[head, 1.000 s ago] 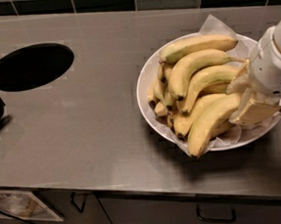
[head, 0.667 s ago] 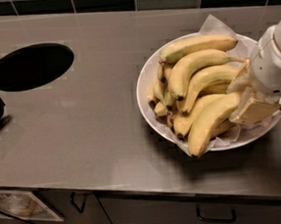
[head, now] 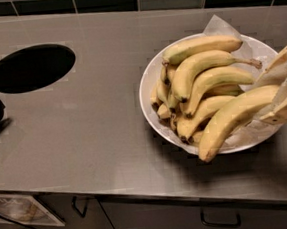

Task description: Pick banana from white bowl

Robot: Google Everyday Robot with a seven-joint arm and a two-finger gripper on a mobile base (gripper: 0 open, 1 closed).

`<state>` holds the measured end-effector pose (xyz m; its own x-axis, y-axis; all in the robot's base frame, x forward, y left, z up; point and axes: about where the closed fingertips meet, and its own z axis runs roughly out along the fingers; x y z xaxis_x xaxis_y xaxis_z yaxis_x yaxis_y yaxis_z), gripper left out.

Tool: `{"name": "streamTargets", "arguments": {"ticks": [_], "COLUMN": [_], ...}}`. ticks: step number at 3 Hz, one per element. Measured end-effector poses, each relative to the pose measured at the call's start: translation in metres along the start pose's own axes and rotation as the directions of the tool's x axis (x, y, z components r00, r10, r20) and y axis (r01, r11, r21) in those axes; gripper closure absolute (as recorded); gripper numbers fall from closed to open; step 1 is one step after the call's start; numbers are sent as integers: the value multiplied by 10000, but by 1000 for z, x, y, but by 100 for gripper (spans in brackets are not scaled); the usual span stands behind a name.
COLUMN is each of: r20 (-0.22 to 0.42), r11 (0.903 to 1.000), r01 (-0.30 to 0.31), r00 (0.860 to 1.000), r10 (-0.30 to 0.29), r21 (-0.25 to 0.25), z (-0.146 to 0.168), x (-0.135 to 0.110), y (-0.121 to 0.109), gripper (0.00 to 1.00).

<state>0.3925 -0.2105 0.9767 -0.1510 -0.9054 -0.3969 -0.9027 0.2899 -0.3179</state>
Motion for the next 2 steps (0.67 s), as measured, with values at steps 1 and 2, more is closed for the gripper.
{"name": "streamTargets", "arguments": {"ticks": [1, 2], "r20": [1088, 1363], "r11": [9990, 9992], "r01": [-171, -144], "r00": [9940, 9906], "r10": [124, 92], "r21": [421, 368], "z": [-23, -24], "x": [2, -5], "y": [-1, 1], "gripper": [100, 100]}}
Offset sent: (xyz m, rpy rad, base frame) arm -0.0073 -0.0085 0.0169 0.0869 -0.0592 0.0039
